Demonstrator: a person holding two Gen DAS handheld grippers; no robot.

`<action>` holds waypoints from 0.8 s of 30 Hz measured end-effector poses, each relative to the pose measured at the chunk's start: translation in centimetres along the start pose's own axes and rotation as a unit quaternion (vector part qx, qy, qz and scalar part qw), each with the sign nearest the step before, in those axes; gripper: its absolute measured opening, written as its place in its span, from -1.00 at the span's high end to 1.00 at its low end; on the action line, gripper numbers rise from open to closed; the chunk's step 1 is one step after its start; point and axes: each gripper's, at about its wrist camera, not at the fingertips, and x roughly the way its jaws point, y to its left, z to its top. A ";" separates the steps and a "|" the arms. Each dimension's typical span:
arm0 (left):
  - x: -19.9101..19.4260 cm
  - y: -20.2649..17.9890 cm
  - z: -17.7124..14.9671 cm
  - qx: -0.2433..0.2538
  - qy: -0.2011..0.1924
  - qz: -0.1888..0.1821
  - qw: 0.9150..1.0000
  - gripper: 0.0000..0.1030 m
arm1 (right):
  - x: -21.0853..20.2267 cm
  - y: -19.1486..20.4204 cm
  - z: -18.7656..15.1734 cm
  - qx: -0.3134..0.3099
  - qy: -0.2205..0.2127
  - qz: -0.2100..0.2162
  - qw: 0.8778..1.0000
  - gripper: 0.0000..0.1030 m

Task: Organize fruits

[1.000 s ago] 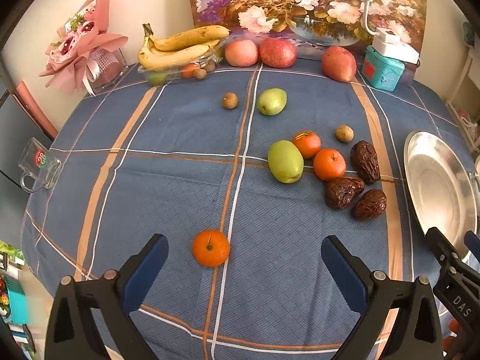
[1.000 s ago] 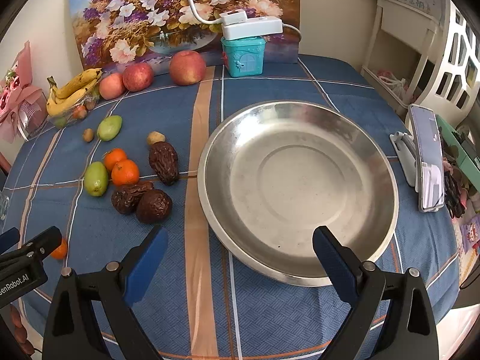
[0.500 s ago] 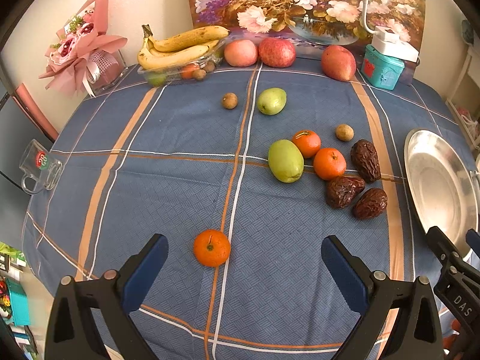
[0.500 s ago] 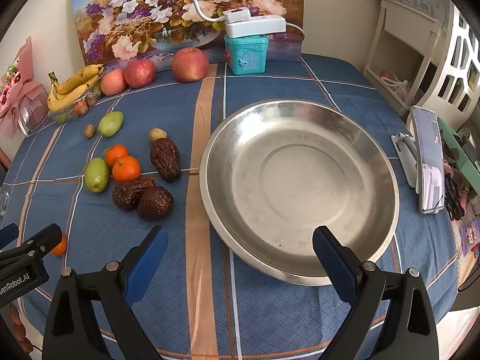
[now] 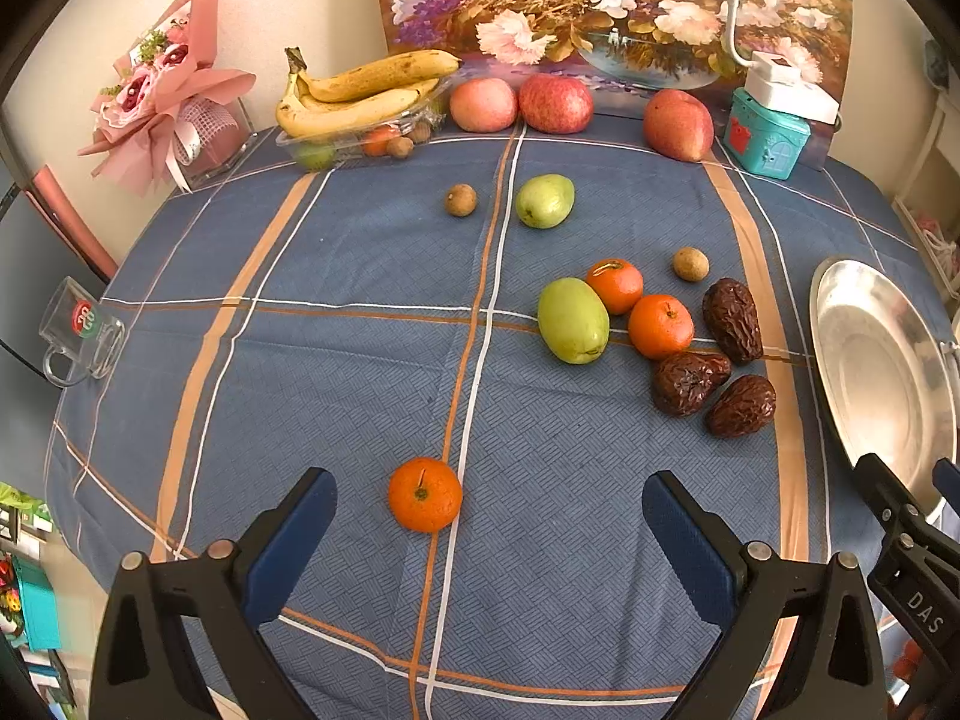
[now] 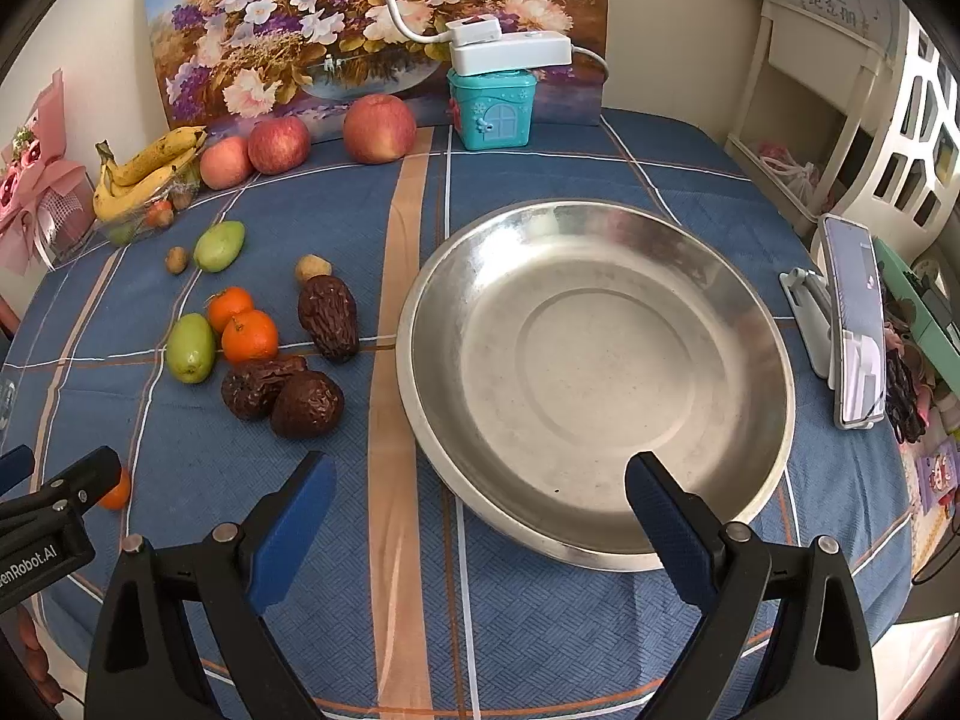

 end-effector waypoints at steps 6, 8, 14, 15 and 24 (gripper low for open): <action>0.0 0.0 0.0 0.000 0.000 0.000 1.000 -1.00 | 0.0 0.0 0.1 -0.001 0.000 0.001 1.000 -0.88; 0.0 0.0 0.0 0.000 0.000 0.000 1.000 -1.00 | -0.1 0.0 0.1 0.000 0.000 0.002 1.000 -0.89; 0.0 -0.1 0.1 -0.001 0.000 -0.001 1.000 -1.00 | -0.1 0.0 0.0 -0.001 -0.001 0.003 1.000 -0.89; -0.1 -0.1 0.1 -0.001 -0.001 -0.002 1.000 -1.00 | -0.2 0.0 0.0 -0.002 -0.001 0.002 1.000 -0.89; -0.2 0.4 -0.1 -0.012 -0.002 -0.020 1.000 -1.00 | -0.1 0.1 0.1 -0.001 -0.001 0.002 1.000 -0.88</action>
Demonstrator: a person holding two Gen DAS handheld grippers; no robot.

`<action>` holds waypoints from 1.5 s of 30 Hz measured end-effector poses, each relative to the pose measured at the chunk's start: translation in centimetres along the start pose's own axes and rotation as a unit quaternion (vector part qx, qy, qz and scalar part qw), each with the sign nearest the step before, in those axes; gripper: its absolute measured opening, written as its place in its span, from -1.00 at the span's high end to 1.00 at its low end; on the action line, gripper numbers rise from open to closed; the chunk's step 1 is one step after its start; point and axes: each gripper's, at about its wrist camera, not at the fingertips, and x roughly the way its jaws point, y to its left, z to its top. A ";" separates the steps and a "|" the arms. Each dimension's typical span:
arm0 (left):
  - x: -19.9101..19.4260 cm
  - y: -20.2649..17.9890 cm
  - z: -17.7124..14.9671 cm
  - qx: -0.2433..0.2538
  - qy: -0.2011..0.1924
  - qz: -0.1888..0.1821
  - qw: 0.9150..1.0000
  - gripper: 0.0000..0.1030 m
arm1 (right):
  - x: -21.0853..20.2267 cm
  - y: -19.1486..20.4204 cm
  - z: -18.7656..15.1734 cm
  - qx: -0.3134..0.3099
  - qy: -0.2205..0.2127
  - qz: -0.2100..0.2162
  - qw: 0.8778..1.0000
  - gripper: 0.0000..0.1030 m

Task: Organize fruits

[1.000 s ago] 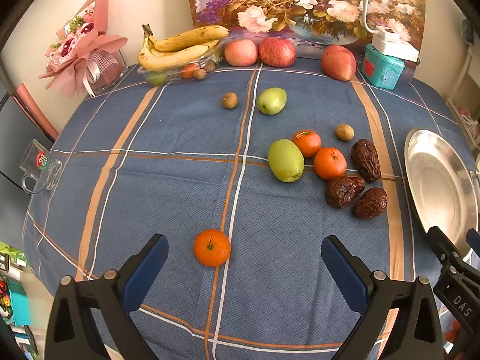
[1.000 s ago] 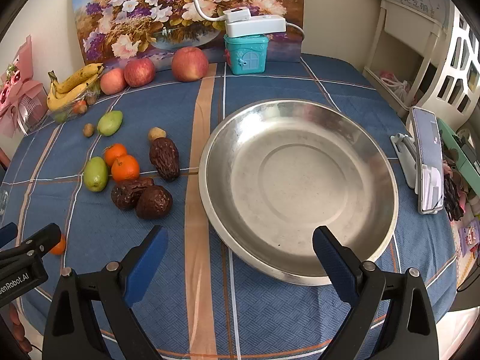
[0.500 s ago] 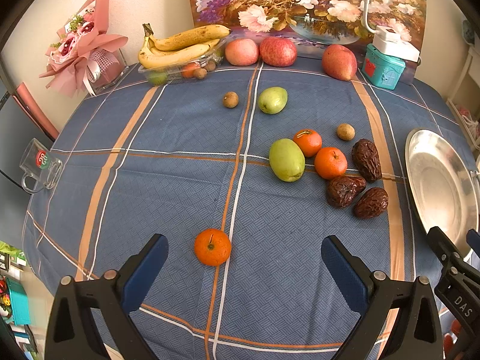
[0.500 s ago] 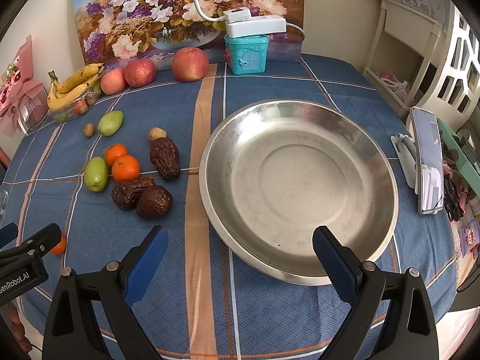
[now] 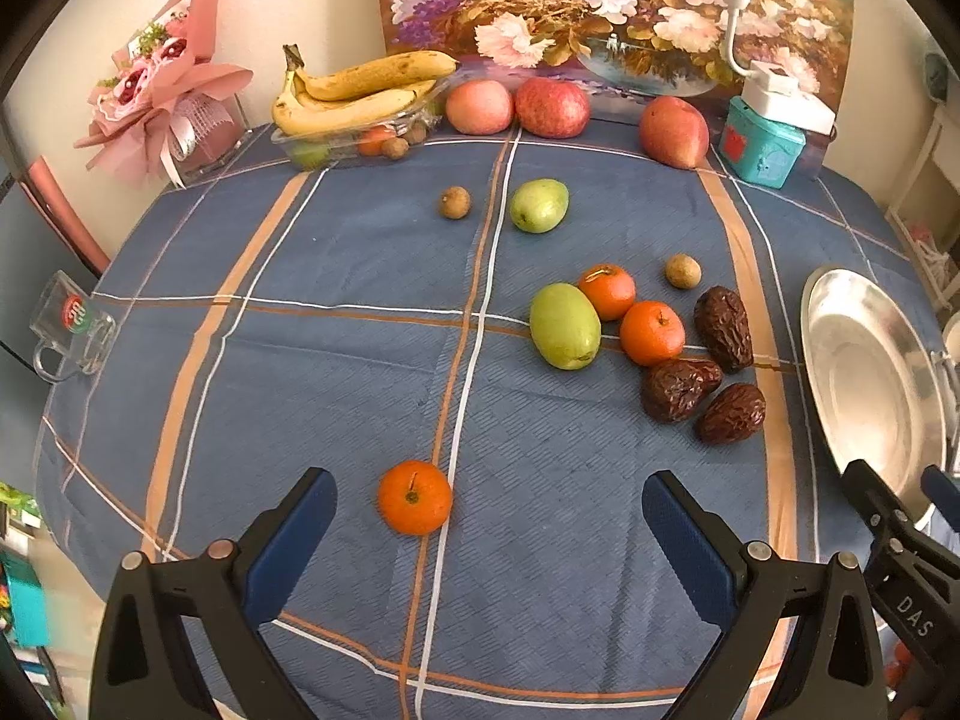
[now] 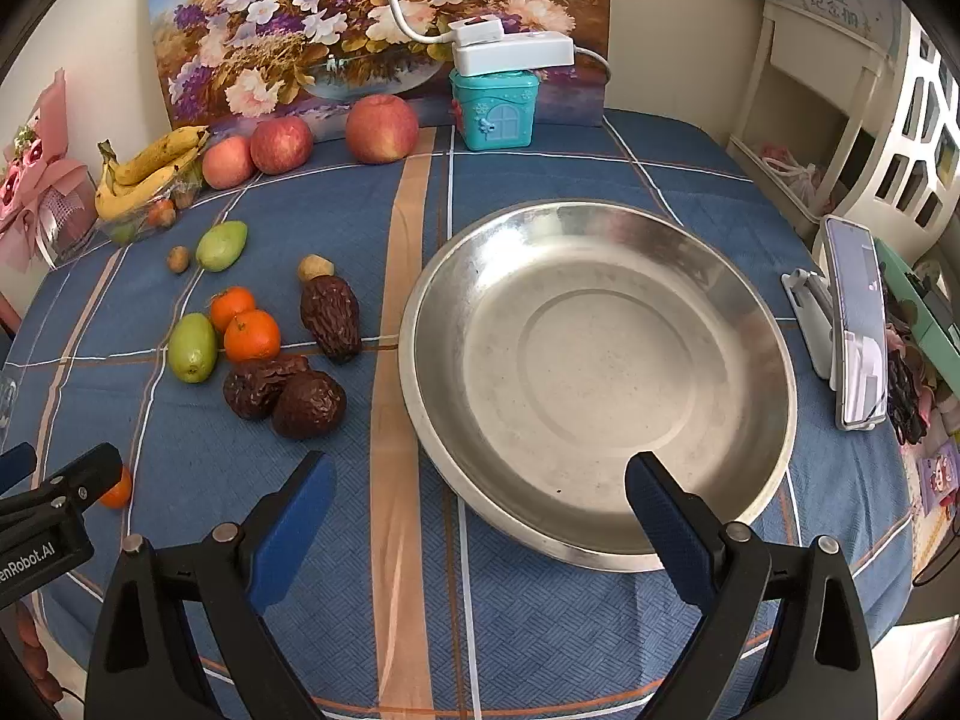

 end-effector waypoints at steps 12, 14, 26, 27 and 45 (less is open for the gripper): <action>1.0 2.4 1.1 -0.053 -0.007 -0.015 0.998 -1.00 | -0.2 0.8 1.2 0.008 -0.027 0.045 0.999 -0.88; 1.3 3.0 1.3 -0.065 -0.009 -0.014 0.998 -1.00 | -0.1 1.3 1.7 0.005 -0.032 0.049 0.998 -0.88; 2.2 5.2 1.9 -0.096 -0.052 -0.028 0.994 -1.00 | 1.8 4.9 3.7 -0.038 -0.011 0.106 0.994 -0.88; 2.5 5.1 2.0 -0.091 -0.045 -0.029 0.994 -1.00 | 2.1 5.1 3.8 -0.041 -0.006 0.110 0.993 -0.88; 6.6 6.0 0.3 -0.121 0.082 -0.052 0.988 -0.72 | 5.4 8.3 3.4 -0.112 0.062 0.130 0.983 -0.40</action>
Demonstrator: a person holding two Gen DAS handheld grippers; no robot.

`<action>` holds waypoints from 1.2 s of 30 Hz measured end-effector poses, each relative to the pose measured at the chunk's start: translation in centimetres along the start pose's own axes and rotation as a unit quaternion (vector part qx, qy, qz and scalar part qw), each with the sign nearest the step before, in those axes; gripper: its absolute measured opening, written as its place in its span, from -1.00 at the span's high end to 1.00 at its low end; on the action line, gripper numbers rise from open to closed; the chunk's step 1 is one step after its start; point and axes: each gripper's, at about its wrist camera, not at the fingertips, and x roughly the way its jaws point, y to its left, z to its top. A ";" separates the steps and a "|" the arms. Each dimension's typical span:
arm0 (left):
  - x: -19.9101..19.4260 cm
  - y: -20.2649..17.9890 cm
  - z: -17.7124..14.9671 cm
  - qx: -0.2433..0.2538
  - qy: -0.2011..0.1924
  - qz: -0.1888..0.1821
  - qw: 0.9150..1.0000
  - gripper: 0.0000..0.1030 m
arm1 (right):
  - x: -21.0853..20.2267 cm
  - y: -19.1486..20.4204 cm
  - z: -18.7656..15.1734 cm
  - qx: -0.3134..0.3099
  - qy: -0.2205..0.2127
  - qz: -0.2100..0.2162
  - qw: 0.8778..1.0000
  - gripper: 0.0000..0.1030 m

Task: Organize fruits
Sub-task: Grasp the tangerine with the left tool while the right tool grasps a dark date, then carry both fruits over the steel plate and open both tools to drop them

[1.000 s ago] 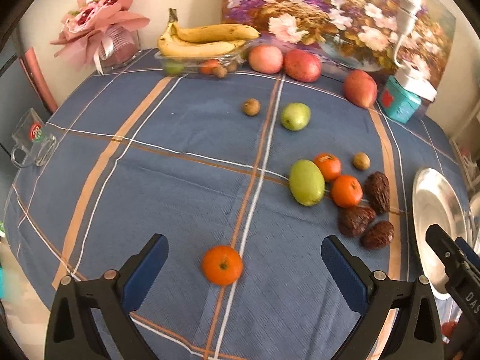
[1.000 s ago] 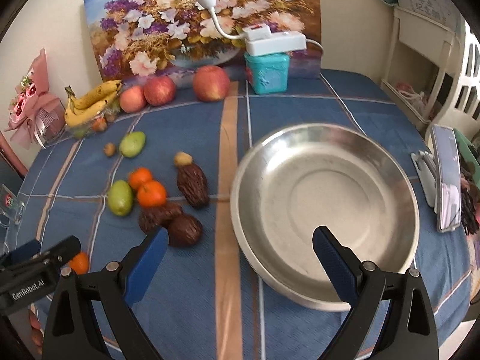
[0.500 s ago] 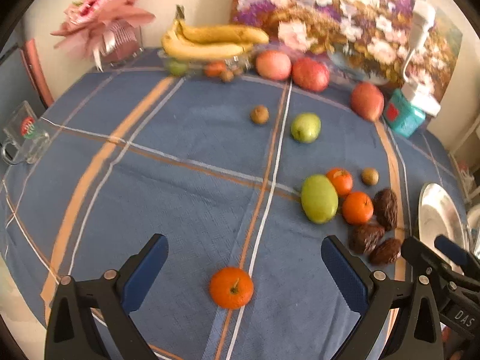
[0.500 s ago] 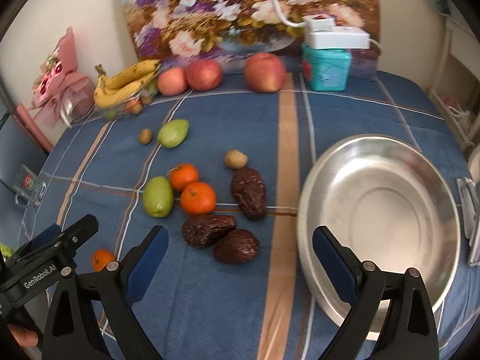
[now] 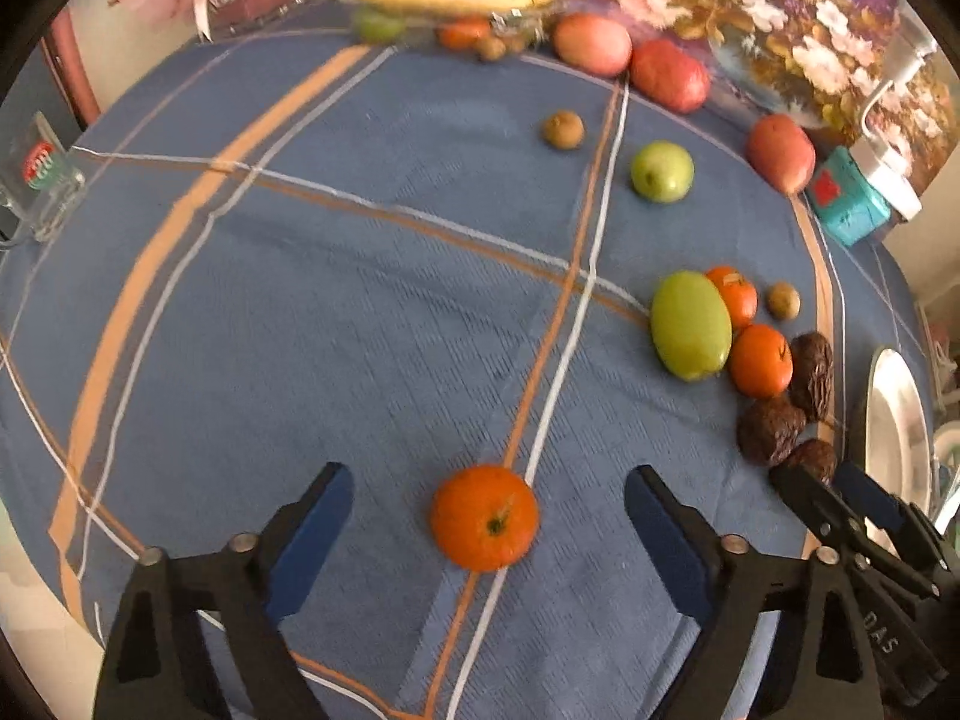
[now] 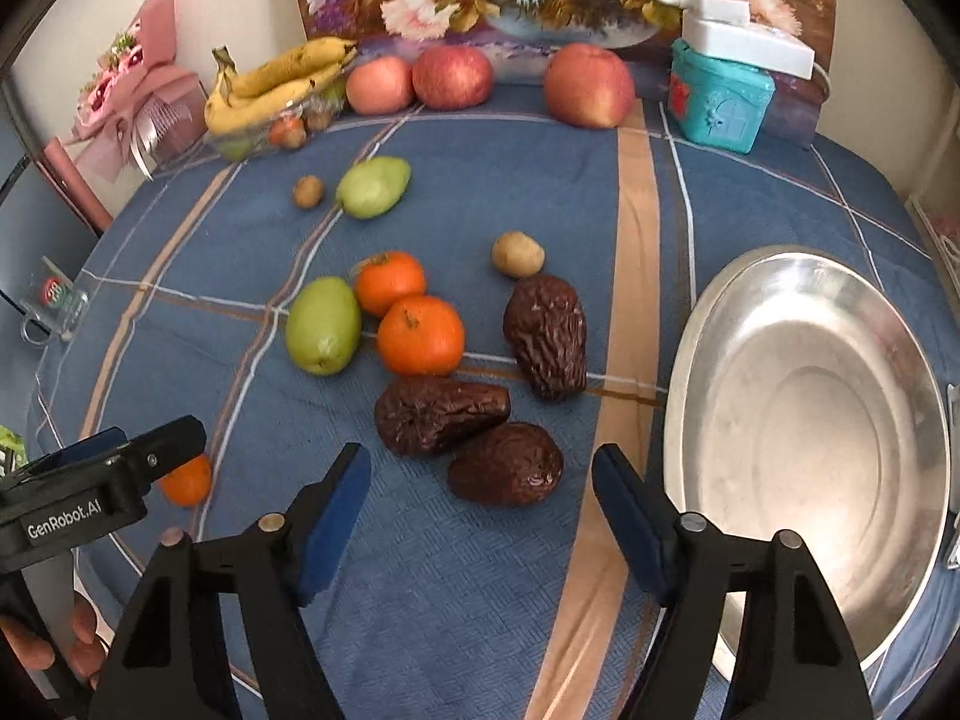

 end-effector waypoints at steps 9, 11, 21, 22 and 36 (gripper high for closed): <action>0.7 -0.2 -0.8 -0.005 0.026 -0.008 1.000 -0.27 | 1.3 0.2 -0.3 -0.020 0.021 -0.026 0.999 -0.13; 0.6 -0.4 -0.9 -0.001 0.024 -0.004 1.000 -0.09 | 1.5 0.4 -0.3 -0.028 0.022 -0.035 0.999 -0.04; 0.1 -0.2 -1.2 -0.012 0.019 -0.018 1.000 0.26 | 1.5 0.7 -0.7 -0.035 0.021 -0.048 0.998 0.07; 0.2 0.0 -1.0 -0.013 0.018 -0.021 1.000 0.26 | 1.4 0.7 -0.7 -0.034 0.019 -0.048 0.998 0.07; -3.9 -2.9 2.9 -0.021 -0.025 -0.046 0.998 0.26 | -2.5 0.9 0.5 0.000 -0.018 -0.016 1.000 0.07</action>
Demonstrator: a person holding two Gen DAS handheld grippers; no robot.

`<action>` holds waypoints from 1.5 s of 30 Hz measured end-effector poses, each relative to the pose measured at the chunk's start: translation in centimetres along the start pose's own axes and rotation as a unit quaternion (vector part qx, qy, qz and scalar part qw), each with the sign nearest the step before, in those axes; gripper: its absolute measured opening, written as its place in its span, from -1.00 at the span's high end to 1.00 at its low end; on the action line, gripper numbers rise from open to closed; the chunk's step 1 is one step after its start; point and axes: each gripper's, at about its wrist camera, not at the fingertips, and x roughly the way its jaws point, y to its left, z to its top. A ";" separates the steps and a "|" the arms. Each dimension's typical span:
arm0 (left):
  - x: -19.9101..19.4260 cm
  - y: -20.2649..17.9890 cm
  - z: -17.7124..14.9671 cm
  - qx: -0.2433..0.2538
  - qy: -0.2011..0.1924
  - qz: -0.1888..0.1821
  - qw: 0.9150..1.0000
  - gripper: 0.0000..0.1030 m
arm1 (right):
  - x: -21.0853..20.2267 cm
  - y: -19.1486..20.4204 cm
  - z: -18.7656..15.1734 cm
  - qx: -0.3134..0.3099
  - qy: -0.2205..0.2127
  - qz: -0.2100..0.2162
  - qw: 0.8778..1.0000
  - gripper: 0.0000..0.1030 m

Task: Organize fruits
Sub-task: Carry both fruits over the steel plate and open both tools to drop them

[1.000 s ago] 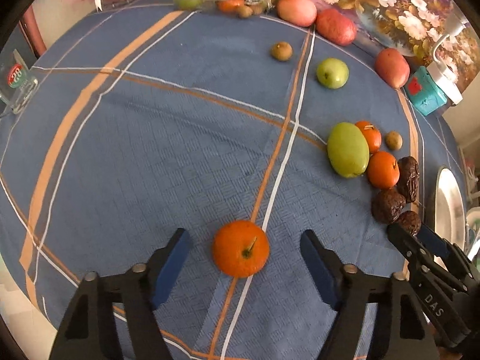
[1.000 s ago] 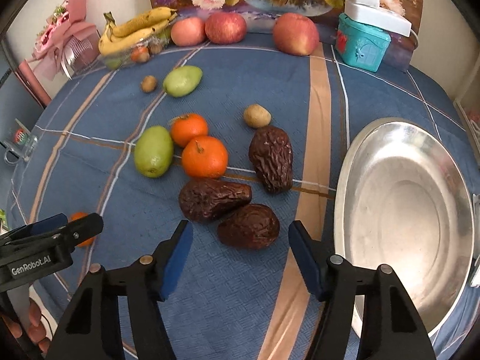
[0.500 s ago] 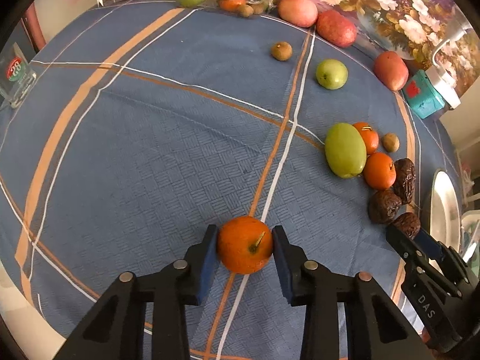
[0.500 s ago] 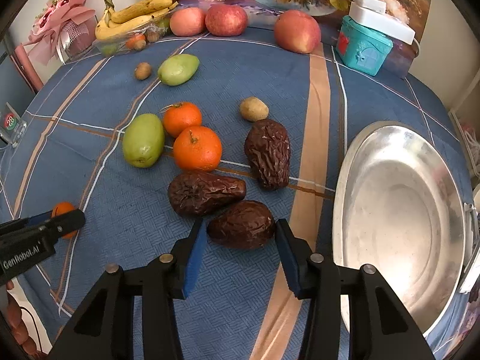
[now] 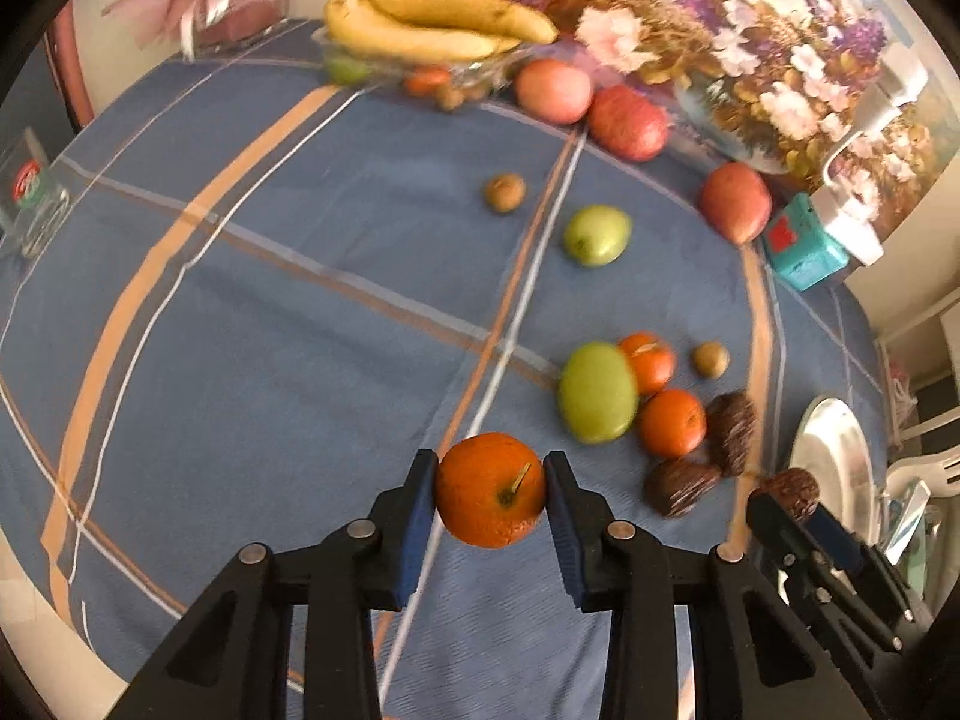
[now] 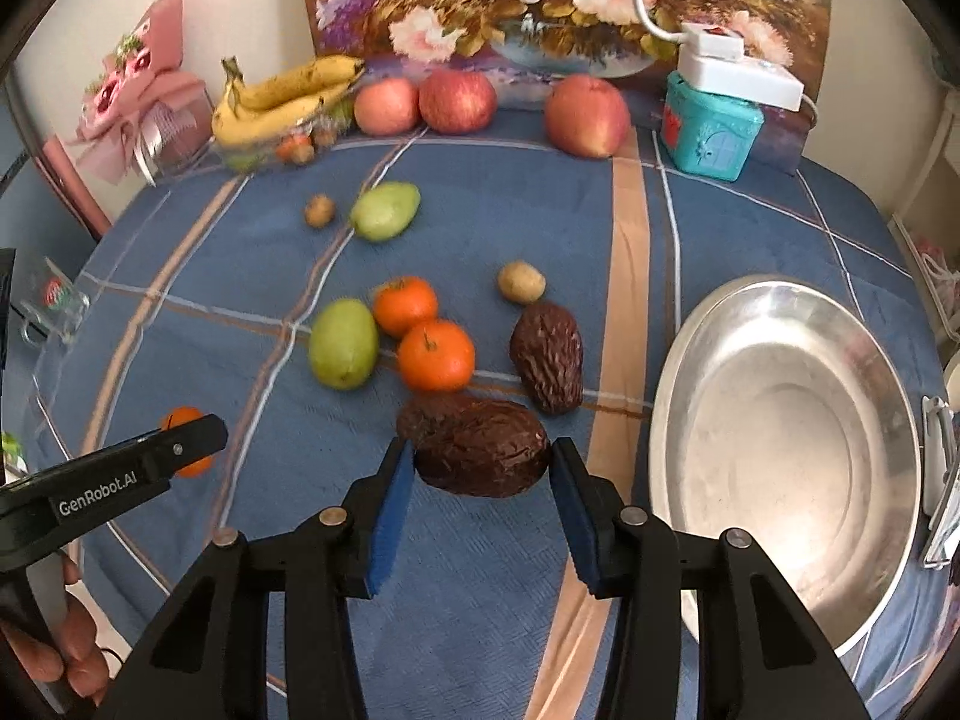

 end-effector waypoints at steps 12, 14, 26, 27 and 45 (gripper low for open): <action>1.5 -8.1 3.0 0.052 -0.016 -0.036 0.998 0.26 | -0.3 -4.4 3.1 0.086 -0.009 -0.013 0.996 0.07; 1.6 -9.6 2.8 0.067 -0.015 -0.046 0.997 0.26 | -0.2 -5.7 3.4 0.101 -0.011 -0.022 0.995 0.07; 3.7 -20.9 -0.4 0.206 0.024 -0.091 0.974 0.26 | -1.3 -16.4 2.8 0.218 -0.013 -0.085 0.972 0.06; 4.0 -21.7 -0.8 0.217 0.028 -0.092 0.971 0.26 | -1.4 -17.1 2.6 0.225 -0.014 -0.089 0.970 0.06; 7.3 -25.2 -4.8 0.281 0.077 -0.081 0.953 0.17 | 0.4 -21.7 0.0 0.284 0.025 -0.097 0.953 0.06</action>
